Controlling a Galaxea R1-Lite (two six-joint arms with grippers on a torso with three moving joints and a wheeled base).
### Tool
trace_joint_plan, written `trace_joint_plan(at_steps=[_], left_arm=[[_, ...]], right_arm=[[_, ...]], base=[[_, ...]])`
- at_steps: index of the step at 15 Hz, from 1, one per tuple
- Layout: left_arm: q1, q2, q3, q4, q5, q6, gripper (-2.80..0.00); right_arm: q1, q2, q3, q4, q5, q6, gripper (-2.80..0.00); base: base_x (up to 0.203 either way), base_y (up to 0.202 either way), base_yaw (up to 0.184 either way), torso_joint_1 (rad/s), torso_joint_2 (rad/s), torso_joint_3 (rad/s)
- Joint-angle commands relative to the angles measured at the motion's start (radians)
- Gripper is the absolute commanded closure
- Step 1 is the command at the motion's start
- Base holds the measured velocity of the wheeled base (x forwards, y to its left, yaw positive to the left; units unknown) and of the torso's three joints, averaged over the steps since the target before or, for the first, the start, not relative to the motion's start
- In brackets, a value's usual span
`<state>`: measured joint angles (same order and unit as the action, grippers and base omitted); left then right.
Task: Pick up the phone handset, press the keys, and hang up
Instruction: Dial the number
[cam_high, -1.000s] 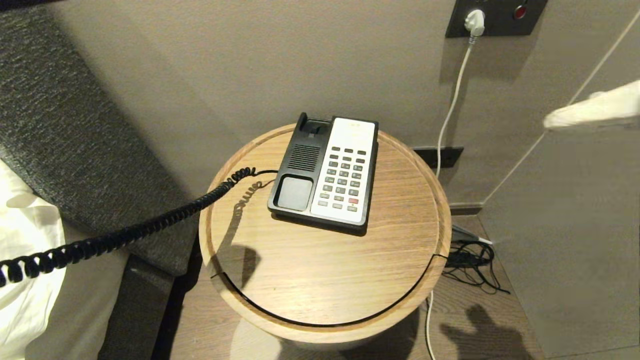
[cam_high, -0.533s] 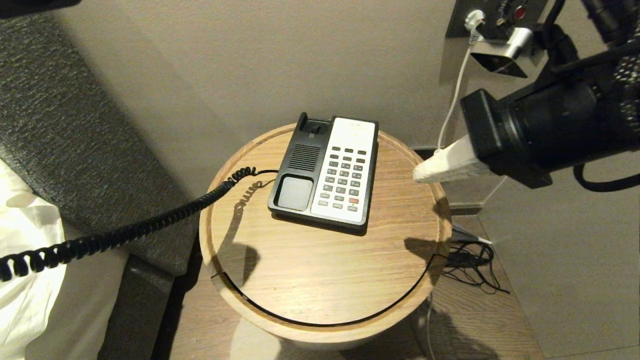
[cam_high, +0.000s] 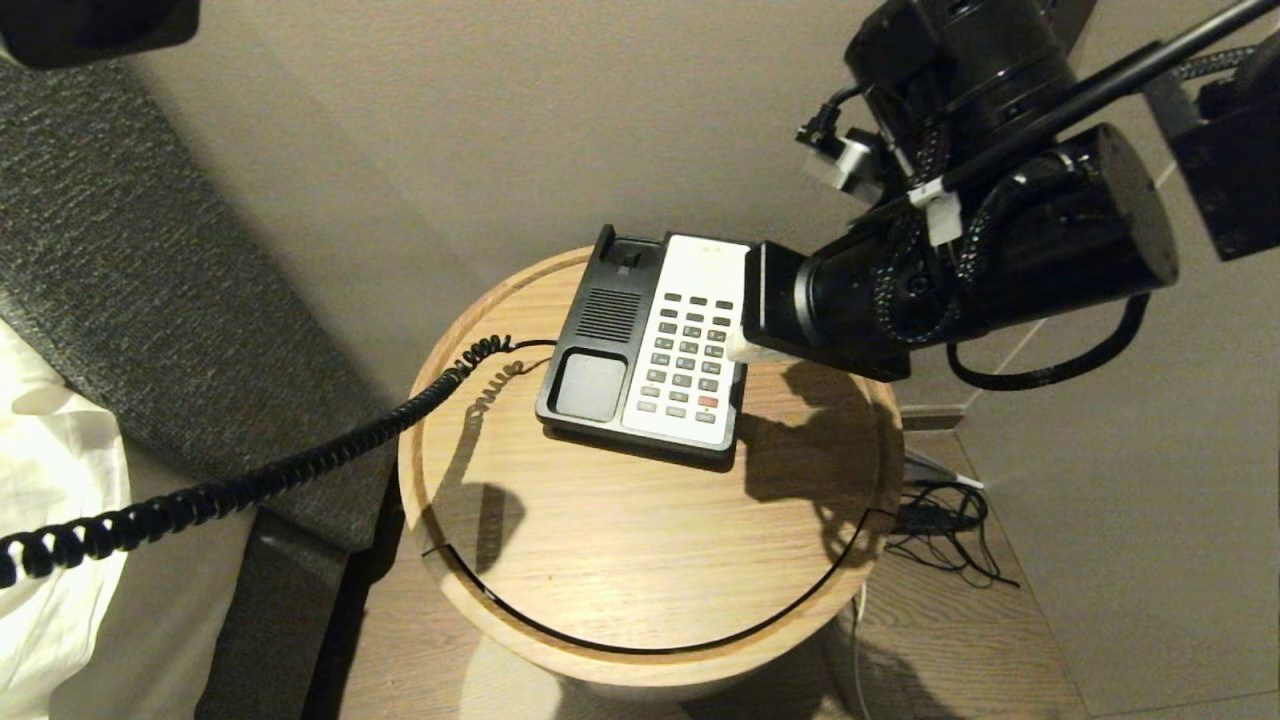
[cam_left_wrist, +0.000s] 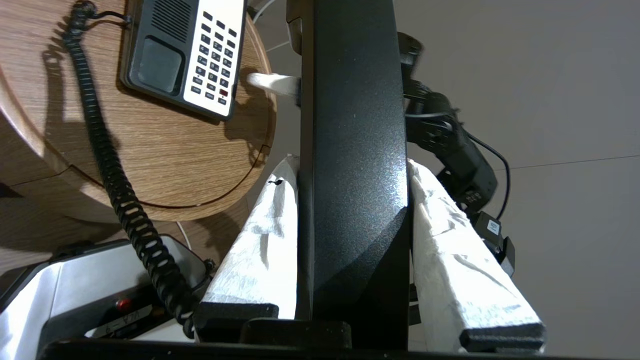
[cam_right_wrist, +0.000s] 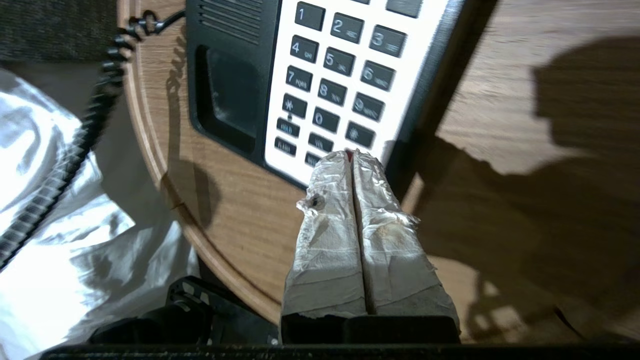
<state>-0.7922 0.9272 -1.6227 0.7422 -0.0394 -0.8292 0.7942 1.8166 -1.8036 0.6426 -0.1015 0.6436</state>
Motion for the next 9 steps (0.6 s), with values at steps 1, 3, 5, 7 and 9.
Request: trace_joint_plan(at_steps=[1, 3, 5, 7, 9], left_arm=[[0.005, -0.006, 0.013, 0.002, -0.001, -0.004, 0.00], [0.007, -0.008, 0.014, 0.002, -0.001, -0.003, 0.00], [0.007, -0.015, 0.016, 0.002, -0.001, -0.004, 0.00], [0.007, -0.024, 0.027, 0.002, -0.001, -0.002, 0.00], [0.007, -0.026, 0.030, 0.002, 0.000, -0.003, 0.00]], right_arm=[[0.002, 0.065, -0.041, 0.003, 0.001, 0.005, 0.00], [0.003, 0.096, -0.068, 0.003, 0.000, 0.001, 0.00], [0.002, 0.120, -0.105, 0.003, 0.000, 0.003, 0.00], [0.002, 0.133, -0.129, 0.005, 0.000, 0.005, 0.00], [0.002, 0.150, -0.130, 0.002, -0.001, 0.004, 0.00]], base=[[0.000, 0.000, 0.000, 0.000, 0.00, 0.000], [0.000, 0.000, 0.000, 0.000, 0.00, 0.000], [0.000, 0.000, 0.000, 0.000, 0.00, 0.000], [0.000, 0.000, 0.000, 0.000, 0.00, 0.000], [0.000, 0.000, 0.000, 0.000, 0.00, 0.000]])
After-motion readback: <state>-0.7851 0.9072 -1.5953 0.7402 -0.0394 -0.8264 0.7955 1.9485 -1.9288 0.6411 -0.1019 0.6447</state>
